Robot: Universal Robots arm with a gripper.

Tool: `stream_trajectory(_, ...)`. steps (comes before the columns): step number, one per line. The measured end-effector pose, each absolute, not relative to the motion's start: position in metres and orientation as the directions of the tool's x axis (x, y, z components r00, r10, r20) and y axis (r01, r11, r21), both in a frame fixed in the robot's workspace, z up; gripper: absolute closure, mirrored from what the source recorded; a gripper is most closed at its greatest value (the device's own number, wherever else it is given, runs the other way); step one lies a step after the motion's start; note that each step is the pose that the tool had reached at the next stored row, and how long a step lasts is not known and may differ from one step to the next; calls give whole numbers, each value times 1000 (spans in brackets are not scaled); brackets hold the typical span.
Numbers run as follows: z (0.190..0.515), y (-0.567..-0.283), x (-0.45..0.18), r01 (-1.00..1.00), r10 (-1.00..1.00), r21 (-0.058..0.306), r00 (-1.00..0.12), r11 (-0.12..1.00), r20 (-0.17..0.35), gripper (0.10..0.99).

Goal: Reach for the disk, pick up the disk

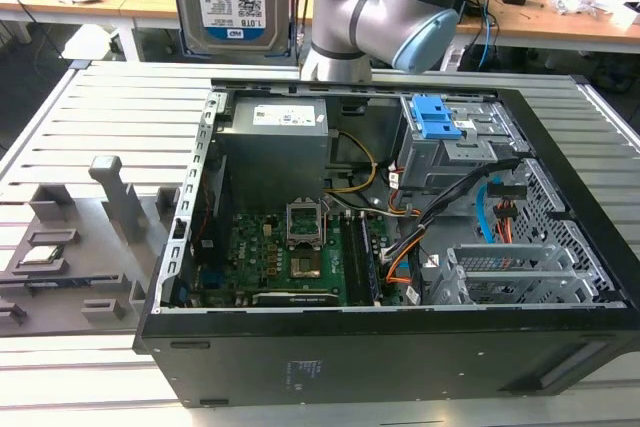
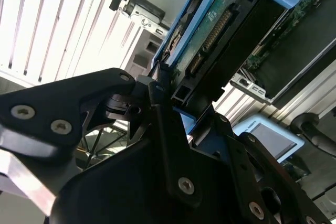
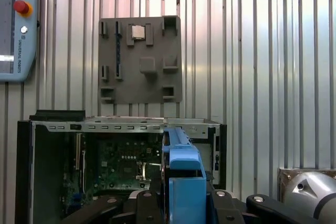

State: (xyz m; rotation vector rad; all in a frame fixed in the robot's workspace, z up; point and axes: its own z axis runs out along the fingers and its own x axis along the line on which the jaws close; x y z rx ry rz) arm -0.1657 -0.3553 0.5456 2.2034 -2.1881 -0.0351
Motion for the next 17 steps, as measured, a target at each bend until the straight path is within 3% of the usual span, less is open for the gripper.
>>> stream_trajectory(17,546,-354,-107,-999,-1000,43,7,-7,9,722)
